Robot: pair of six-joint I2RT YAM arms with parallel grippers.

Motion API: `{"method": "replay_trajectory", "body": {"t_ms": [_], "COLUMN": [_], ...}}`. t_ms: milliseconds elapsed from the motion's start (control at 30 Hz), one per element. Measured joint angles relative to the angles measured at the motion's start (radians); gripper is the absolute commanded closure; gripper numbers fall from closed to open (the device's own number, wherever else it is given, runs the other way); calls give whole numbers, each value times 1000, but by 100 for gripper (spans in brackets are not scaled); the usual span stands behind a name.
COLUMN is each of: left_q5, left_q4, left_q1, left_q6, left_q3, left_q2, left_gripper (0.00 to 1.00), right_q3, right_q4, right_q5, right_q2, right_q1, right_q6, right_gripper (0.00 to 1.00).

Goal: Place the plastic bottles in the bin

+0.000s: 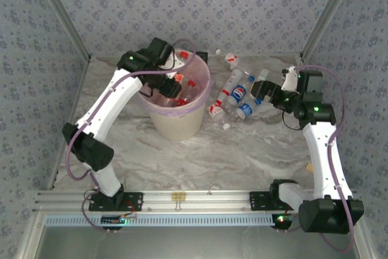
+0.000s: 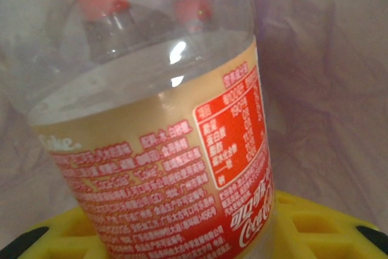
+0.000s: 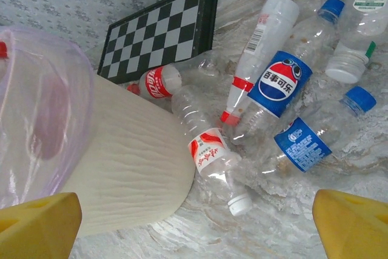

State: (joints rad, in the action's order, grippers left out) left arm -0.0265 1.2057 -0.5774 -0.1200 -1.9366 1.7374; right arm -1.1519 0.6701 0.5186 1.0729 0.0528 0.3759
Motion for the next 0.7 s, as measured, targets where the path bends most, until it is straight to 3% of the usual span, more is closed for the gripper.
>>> {"method": "replay_trajectory", "body": {"t_ms": [167, 400, 700], "left_q5": [11, -8, -16], "left_q4": [-52, -156, -261], "left_q1": [-4, -13, -15], "left_q6": [-3, 5, 48], "left_q3": [124, 219, 257], "left_q2": [0, 2, 48], "left_gripper": [94, 74, 32], "right_q3": [12, 24, 92], "right_q4": [2, 5, 8], "right_q5": [0, 0, -13], "right_q2": [-6, -26, -24], "right_q1": [9, 27, 60], "right_q6": [0, 0, 12], "right_gripper": [0, 0, 0]}}
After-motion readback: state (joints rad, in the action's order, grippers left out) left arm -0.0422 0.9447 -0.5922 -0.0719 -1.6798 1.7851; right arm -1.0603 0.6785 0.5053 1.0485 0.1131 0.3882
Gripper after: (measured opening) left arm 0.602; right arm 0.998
